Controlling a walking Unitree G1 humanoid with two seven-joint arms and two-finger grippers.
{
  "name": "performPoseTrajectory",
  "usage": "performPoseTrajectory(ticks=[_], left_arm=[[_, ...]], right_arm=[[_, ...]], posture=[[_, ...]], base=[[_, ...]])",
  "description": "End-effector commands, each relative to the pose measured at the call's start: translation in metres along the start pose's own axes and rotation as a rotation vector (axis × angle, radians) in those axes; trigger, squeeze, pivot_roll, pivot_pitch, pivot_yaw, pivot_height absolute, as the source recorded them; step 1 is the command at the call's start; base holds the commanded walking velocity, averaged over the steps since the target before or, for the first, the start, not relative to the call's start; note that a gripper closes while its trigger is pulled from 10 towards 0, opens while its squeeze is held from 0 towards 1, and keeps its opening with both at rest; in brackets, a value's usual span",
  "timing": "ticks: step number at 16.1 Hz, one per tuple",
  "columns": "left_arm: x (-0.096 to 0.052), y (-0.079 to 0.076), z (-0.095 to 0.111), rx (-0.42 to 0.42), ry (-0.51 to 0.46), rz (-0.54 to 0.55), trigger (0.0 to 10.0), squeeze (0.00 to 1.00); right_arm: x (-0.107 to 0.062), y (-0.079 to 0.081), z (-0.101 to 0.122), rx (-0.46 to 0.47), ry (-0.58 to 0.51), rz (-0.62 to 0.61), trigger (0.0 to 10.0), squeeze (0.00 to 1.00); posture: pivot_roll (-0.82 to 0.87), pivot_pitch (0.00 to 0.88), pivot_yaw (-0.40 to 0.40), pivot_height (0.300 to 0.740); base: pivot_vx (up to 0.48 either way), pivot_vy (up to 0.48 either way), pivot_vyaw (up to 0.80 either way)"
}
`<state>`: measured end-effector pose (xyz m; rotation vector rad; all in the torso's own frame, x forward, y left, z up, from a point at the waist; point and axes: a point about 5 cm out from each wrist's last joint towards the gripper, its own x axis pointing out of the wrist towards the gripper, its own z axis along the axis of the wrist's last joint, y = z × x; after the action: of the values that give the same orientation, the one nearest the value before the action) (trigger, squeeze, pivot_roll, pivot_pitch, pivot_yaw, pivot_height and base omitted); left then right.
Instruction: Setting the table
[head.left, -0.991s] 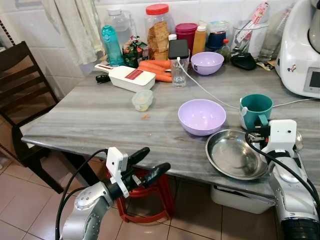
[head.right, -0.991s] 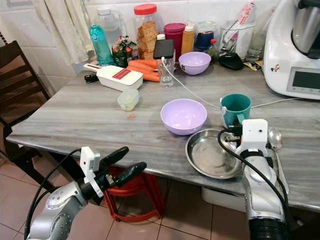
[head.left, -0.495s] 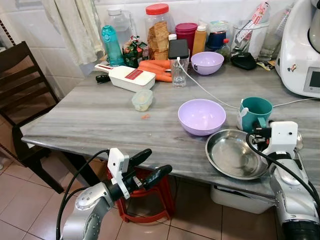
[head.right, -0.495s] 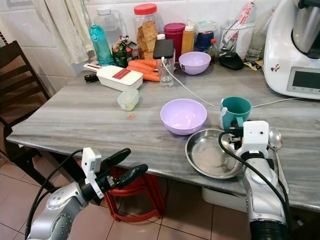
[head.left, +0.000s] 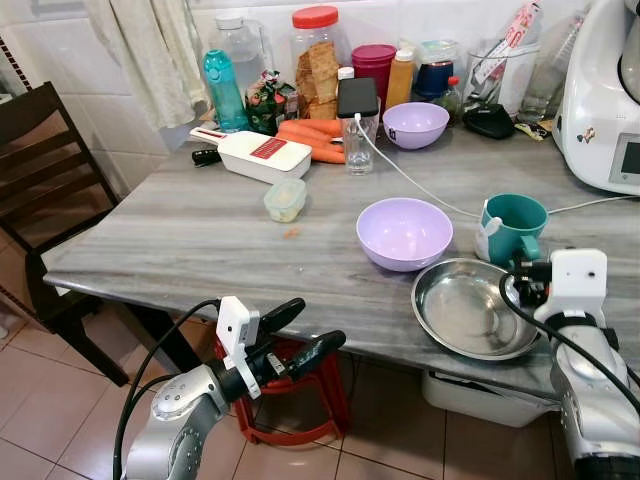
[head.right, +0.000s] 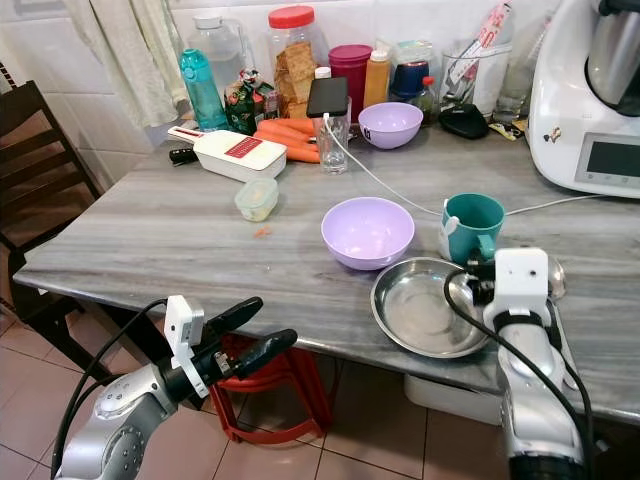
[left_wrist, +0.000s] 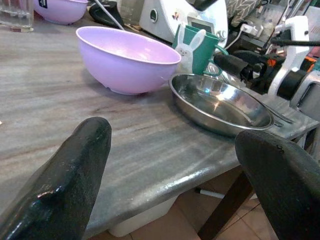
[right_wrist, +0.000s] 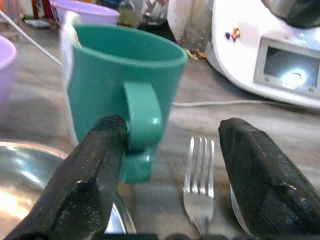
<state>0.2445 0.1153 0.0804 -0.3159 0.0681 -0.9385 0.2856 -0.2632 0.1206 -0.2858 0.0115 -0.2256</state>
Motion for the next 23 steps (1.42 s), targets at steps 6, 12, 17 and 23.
performPoseTrajectory(ticks=[6,12,17,23], left_arm=[[0.002,0.002,0.005,0.023,0.006,-0.015,10.0,0.00],[0.002,0.005,0.008,0.022,-0.018,0.020,10.0,0.00],[-0.004,0.033,0.019,0.124,-0.126,0.332,10.0,0.00],[-0.011,0.057,0.010,0.201,-0.077,0.707,10.0,0.00]], right_arm=[[-0.003,-0.005,0.021,0.001,-0.096,-0.049,10.0,1.00],[-0.013,0.012,0.054,0.010,-0.280,-0.028,10.0,1.00],[-0.028,0.050,0.057,0.052,-0.295,0.080,10.0,1.00],[-0.042,0.078,0.057,0.066,-0.305,0.198,10.0,0.00]], posture=[[-0.19,0.000,0.123,0.740],[-0.18,0.000,0.108,0.740],[-0.17,0.000,0.099,0.740],[-0.16,0.000,0.094,0.740]], base=[[0.000,0.000,0.00],[0.000,0.000,0.00],[0.000,0.000,0.00],[0.000,0.000,0.00]])
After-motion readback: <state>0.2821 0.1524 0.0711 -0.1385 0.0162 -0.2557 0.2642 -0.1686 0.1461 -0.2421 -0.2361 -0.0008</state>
